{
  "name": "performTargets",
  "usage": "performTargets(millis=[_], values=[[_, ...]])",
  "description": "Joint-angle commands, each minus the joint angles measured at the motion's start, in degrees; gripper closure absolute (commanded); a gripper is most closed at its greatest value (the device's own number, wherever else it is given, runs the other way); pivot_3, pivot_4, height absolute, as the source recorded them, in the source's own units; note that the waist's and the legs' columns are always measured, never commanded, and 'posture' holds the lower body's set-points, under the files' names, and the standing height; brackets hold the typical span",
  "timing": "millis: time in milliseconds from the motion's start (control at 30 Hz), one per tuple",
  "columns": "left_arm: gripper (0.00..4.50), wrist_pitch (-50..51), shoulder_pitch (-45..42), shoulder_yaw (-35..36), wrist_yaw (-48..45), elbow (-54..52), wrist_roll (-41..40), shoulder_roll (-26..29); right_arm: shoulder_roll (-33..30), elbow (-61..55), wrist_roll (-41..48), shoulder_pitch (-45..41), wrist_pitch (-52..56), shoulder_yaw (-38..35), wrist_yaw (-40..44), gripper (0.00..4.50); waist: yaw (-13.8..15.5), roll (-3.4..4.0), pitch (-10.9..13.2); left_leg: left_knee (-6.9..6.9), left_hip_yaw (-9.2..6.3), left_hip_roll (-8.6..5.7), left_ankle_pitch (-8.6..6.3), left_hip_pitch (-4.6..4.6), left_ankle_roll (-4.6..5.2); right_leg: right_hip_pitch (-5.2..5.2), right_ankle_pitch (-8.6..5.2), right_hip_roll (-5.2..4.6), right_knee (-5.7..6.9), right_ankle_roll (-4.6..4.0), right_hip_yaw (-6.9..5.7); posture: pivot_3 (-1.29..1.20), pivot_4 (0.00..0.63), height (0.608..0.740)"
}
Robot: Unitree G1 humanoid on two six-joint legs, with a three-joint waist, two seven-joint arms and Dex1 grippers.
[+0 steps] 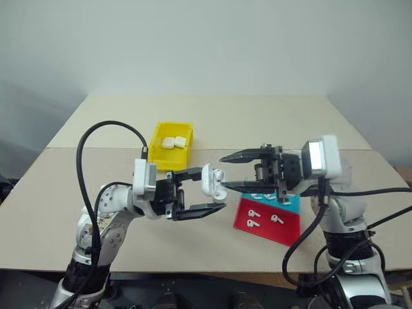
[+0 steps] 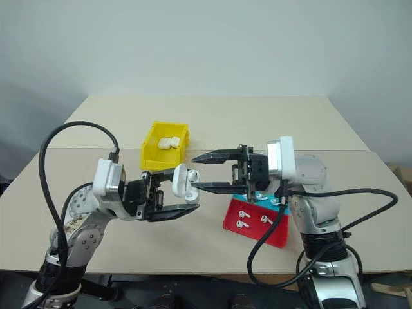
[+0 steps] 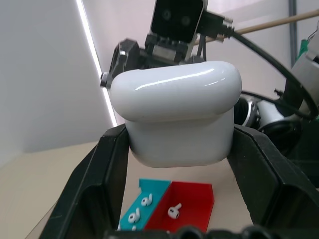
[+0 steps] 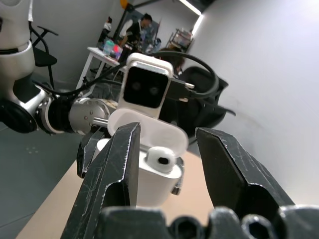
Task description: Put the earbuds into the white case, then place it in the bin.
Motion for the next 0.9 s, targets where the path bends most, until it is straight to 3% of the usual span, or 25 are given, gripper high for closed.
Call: performTargets(millis=[33,167,267,367,633,900], values=[[1.72,-3.54,2.79,2.03,-1.25,-0.19,2.79,2.45,-7.75,0.5,-0.45,-2.18,6.99,-3.85,-2.29,2.27,0.06,0.0,0.0,-0.01,0.02,0.0,0.0,0.0,0.0,-0.01,0.0,-0.02,-0.01,-0.01,0.0,0.0,0.15,0.74],[1.72,-8.43,7.57,1.71,-2.73,1.33,7.1,4.4,-18.57,4.9,-9.44,-3.71,11.95,2.11,-0.22,2.27,0.04,0.0,0.0,-0.05,0.03,0.0,-0.01,0.02,0.0,-0.02,-0.03,-0.04,-0.06,-0.08,-0.01,0.0,0.15,0.74],[1.72,-9.09,9.74,1.23,-2.31,0.97,7.7,4.39,-23.09,8.9,-16.06,-7.07,15.33,7.68,0.87,2.27,-0.22,0.0,0.0,-0.06,0.09,0.0,-0.01,0.01,0.0,-0.08,-0.08,-0.07,-0.08,-0.2,0.03,0.0,0.15,0.74],[1.72,-9.9,9.54,-0.53,-1.39,1.51,9.27,3.16,-25.56,14.49,-26.59,-12.63,17.52,17.99,4.8,2.27,-0.23,0.01,0.0,-0.08,0.11,0.01,0.0,0.02,0.0,-0.14,-0.1,-0.05,-0.03,-0.23,0.07,0.0,0.15,0.74],[1.72,-9.86,7.85,-2.76,0.84,1.58,10.06,1.0,-22.11,26.22,-45.15,-21.63,13.87,31.89,8.49,2.27,-0.11,0.01,0.01,-0.08,0.14,0.0,-0.01,-0.09,0.0,-0.21,-0.02,-0.05,-0.07,-0.07,0.08,0.0,0.15,0.74],[1.72,-10.68,8.35,-3.6,2.29,1.06,11.09,0.07,-19.42,29.63,-51.43,-21.31,12.9,33.68,9.41,2.27,-0.06,0.01,0.01,-0.09,0.14,-0.01,-0.01,-0.07,0.0,-0.19,-0.01,-0.05,-0.06,-0.07,0.07,0.0,0.15,0.74]])
